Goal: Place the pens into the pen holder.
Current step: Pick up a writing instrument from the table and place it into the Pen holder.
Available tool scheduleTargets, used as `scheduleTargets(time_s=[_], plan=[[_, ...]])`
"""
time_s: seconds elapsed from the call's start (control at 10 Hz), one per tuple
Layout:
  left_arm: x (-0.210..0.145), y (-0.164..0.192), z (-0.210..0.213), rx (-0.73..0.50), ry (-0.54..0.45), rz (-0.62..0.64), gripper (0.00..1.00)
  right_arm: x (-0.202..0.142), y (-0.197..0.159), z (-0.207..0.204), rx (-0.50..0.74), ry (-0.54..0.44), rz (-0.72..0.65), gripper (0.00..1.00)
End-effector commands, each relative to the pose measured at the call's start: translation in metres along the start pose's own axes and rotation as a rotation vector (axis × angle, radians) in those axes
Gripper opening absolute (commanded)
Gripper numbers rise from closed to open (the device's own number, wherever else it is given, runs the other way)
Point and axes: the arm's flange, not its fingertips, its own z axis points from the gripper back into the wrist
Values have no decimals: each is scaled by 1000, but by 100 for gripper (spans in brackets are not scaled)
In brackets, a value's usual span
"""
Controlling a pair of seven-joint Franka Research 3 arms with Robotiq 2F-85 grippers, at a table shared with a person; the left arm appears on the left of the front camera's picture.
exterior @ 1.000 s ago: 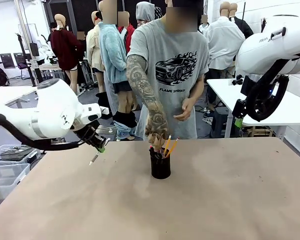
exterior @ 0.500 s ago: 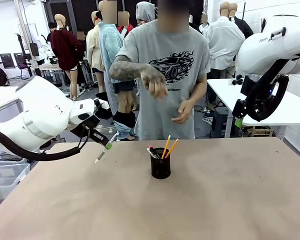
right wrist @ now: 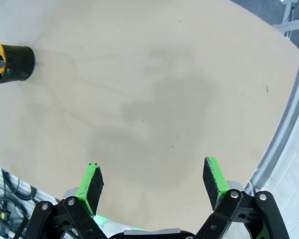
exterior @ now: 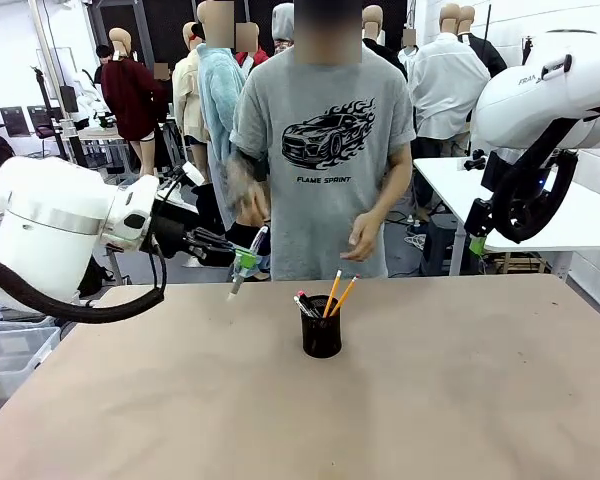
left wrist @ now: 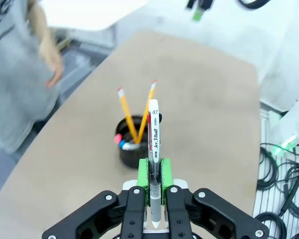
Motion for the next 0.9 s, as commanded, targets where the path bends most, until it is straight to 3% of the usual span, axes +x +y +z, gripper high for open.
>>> scheduleTargets(time_s=[0.0,0.4,0.5,0.6,0.8], plan=[[-13,7,-26,-63,-74,7,0,0,0,0,-16,6,0,100],[11,12,-89,-67,-251,18,0,0,0,0,-16,6,0,100],[13,13,-103,44,-108,34,0,0,0,0,-16,6,0,100],[13,3,-70,-95,-193,17,0,0,0,0,-16,6,0,100],[13,9,-90,-55,-167,34,0,0,0,0,-16,6,0,100]])
